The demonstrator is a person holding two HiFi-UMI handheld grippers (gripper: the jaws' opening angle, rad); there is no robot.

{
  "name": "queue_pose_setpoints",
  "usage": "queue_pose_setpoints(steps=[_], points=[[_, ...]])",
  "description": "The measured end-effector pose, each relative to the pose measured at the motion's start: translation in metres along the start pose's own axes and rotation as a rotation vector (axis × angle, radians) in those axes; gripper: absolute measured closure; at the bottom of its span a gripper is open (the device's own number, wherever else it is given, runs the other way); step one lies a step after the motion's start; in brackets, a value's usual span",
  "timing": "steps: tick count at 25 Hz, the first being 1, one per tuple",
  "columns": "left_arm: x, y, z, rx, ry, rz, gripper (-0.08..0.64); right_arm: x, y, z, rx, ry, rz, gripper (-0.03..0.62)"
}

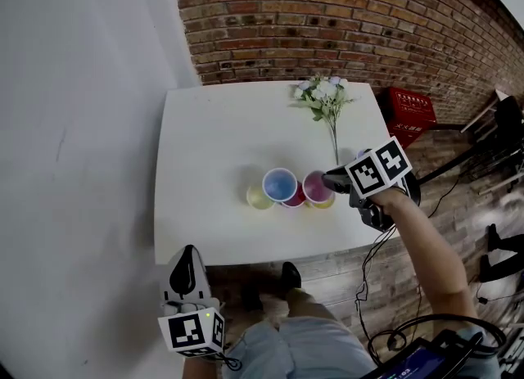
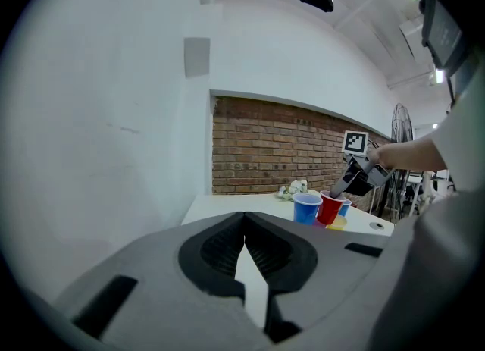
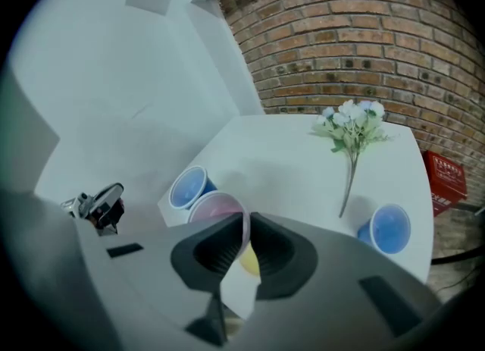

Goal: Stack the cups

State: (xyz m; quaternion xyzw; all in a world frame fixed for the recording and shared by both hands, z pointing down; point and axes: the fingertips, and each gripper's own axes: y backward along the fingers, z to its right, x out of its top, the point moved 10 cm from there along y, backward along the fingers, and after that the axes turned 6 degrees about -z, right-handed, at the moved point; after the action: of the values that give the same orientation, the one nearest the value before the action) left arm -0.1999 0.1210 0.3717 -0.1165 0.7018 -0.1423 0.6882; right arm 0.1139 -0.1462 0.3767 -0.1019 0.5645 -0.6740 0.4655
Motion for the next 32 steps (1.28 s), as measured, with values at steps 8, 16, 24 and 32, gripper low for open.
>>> queue_pose_setpoints(steps=[8,16,24,32], points=[[0.001,0.001,0.000,0.003,0.002,-0.004,0.551,0.001,0.001,-0.001,-0.007,0.022,-0.001,0.483],[0.000,0.001,-0.001,0.004,0.000,-0.002,0.551,0.001,0.004,0.002,-0.016,0.020,0.038,0.445],[0.010,-0.011,0.004,-0.013,-0.019,0.014,0.551,0.005,0.039,0.017,-0.053,-0.016,0.145,0.454],[0.035,-0.036,0.033,-0.082,-0.069,0.048,0.551,-0.010,0.105,0.070,-0.235,-0.065,0.252,0.462]])
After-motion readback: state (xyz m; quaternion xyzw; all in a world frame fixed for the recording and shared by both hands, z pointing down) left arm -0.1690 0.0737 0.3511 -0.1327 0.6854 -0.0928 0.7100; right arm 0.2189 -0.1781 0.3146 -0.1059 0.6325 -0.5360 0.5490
